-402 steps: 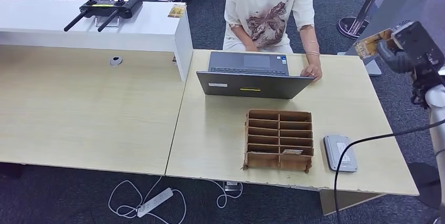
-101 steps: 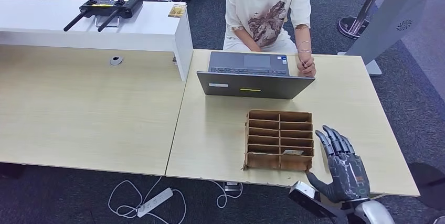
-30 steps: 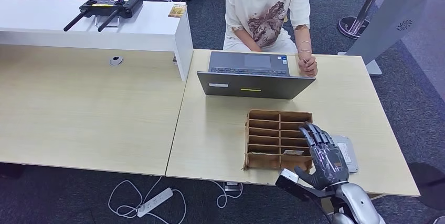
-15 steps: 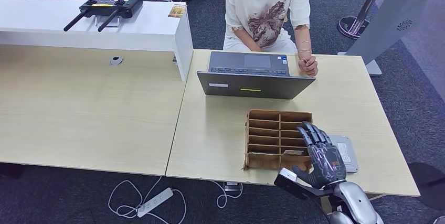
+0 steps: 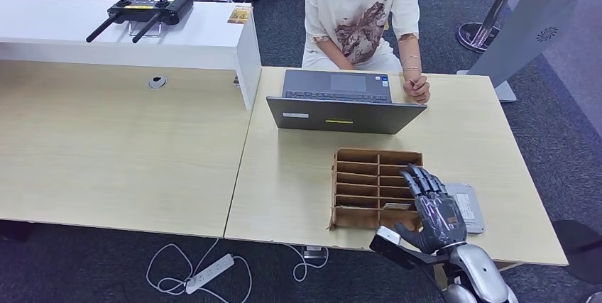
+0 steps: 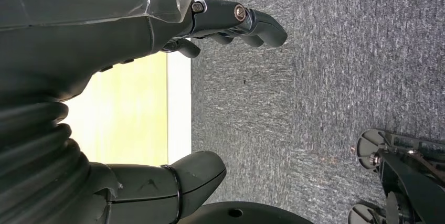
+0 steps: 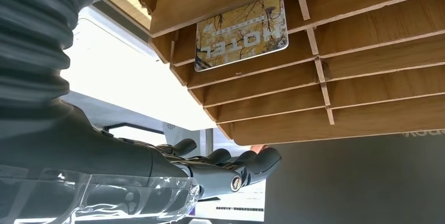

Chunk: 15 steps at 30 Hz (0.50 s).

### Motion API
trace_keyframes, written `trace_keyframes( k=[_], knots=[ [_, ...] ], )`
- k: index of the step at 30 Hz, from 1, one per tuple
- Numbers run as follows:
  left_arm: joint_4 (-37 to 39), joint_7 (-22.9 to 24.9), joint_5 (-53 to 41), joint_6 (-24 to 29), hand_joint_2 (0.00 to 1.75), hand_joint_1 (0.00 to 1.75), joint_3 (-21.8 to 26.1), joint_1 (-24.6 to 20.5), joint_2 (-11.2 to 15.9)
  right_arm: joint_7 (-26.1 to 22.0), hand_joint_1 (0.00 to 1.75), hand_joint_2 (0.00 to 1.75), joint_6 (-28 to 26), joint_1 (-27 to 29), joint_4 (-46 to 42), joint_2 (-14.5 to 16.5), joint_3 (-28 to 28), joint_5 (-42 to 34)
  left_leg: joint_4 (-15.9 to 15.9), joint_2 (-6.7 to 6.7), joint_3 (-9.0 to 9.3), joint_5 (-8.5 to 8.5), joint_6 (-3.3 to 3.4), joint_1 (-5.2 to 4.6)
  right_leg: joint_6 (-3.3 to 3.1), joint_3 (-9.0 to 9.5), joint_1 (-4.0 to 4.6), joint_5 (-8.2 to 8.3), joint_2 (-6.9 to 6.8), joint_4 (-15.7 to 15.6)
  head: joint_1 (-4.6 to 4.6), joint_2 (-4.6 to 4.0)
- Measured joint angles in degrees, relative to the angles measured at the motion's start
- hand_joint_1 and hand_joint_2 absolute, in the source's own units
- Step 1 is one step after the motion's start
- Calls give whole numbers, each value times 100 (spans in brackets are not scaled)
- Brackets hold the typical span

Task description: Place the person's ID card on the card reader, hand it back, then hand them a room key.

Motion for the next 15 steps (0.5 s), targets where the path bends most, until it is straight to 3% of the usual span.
trace_keyframes(
  k=[15],
  knots=[
    [0, 0, -39, -11, 175, 0, 0, 0, 0, 31, 18, 175, -7, 8, 45, 0, 8, -5, 0, 0, 0, 0, 0, 0, 0, -1, 0, 0, 0, 0, 0, 0]
  ],
)
